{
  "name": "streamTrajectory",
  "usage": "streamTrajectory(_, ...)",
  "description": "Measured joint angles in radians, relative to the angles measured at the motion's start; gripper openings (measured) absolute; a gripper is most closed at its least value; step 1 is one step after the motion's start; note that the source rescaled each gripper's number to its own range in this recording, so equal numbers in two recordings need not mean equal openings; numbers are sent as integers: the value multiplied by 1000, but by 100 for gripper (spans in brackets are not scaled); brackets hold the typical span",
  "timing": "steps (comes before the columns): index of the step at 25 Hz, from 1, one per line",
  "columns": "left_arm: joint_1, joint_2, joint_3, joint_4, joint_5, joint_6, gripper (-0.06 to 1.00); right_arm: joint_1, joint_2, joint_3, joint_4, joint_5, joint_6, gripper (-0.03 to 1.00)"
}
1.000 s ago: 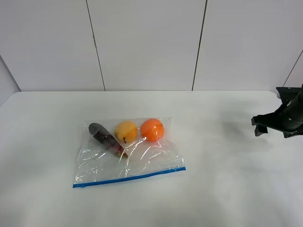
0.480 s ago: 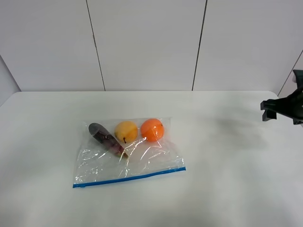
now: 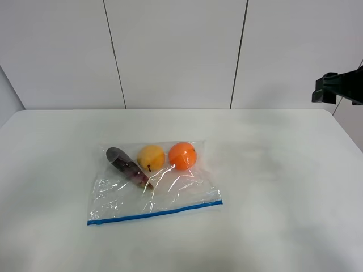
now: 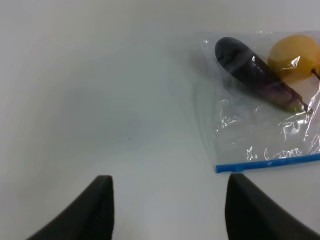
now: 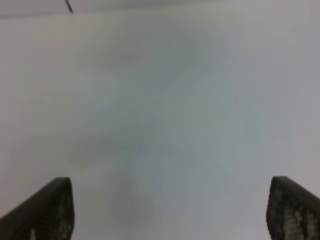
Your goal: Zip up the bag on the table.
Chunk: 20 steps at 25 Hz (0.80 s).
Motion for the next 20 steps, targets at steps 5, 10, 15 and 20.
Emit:
streamTrajectory(5,-2,0,0,0,0,0,63,9,-129,1,19,28,-2,93)
streamTrajectory(10,-20,0,0,0,0,0,63,80,-234,1,26,38,-4,93)
streamTrajectory(15,-35,0,0,0,0,0,63,163,-287,1,22,54,-4,93)
streamTrajectory(20,-35,0,0,0,0,0,63,166,-312,1,-13,91,-4,93)
